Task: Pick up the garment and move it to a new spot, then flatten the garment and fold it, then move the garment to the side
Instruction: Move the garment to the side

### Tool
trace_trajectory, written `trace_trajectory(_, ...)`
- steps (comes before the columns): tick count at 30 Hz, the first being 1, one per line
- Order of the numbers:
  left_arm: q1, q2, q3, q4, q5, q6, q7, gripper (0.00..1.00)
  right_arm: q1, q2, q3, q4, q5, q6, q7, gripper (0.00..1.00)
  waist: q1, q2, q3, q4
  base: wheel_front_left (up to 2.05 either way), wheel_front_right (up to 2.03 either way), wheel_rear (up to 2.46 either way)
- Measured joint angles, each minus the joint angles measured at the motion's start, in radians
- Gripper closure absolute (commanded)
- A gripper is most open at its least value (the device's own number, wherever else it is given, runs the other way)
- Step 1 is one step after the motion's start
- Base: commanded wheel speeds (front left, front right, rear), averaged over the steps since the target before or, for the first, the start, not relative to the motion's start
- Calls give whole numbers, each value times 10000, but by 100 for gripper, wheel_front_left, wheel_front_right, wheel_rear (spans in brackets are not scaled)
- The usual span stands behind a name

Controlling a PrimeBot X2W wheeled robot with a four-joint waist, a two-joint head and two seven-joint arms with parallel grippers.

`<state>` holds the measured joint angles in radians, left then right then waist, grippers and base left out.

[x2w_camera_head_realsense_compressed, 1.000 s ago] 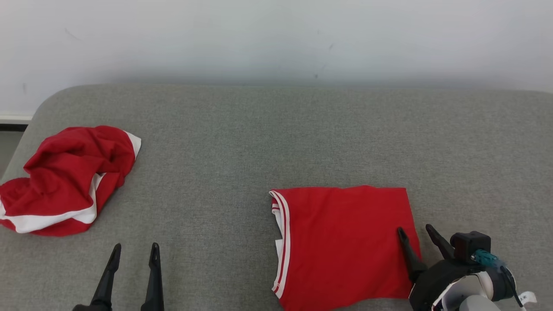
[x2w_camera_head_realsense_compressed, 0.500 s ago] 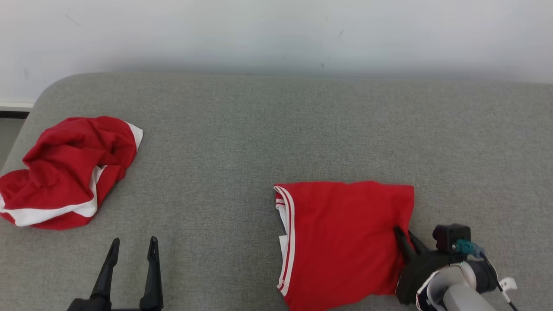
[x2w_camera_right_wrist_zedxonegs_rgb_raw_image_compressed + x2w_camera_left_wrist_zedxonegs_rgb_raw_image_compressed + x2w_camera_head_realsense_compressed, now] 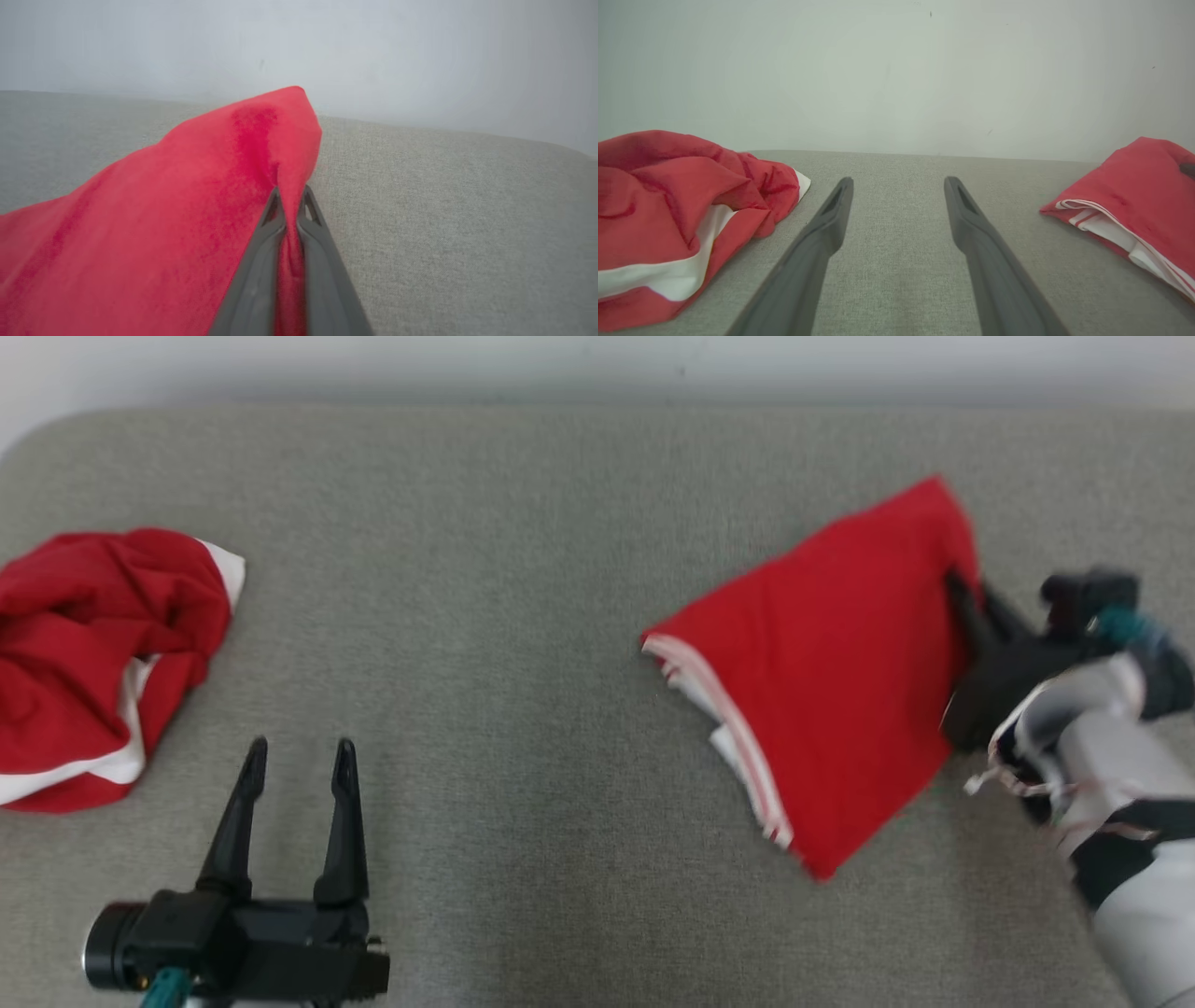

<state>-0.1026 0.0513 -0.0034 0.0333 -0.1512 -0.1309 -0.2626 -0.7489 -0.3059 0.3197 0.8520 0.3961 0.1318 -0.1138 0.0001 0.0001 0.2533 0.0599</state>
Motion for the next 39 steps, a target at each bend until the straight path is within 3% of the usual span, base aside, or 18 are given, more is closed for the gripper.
trace_trajectory(12,-1076,44,-84,-802,564,33,0,0,-2342,-2025,142,63,380,0,-56,100,2,1,2068,-670,0,0,0)
trace_trajectory(24,-1039,671,182,-1490,830,29,0,0,-3183,-3714,476,-169,571,0,184,100,0,1,3103,-2246,0,0,0)
trace_trajectory(30,-1013,794,134,-1678,899,29,0,0,-3559,-4376,769,-272,610,0,430,100,0,1,3527,-2703,0,0,0)
trace_trajectory(38,-1013,844,109,-1824,897,29,-2,0,-4286,-4596,1135,40,472,0,529,100,-1,0,3836,-2755,0,0,0)
trace_trajectory(39,-1013,844,107,-1824,897,29,-4,0,-4371,-4592,1221,102,382,0,527,87,0,-1,3847,-2736,0,0,0)
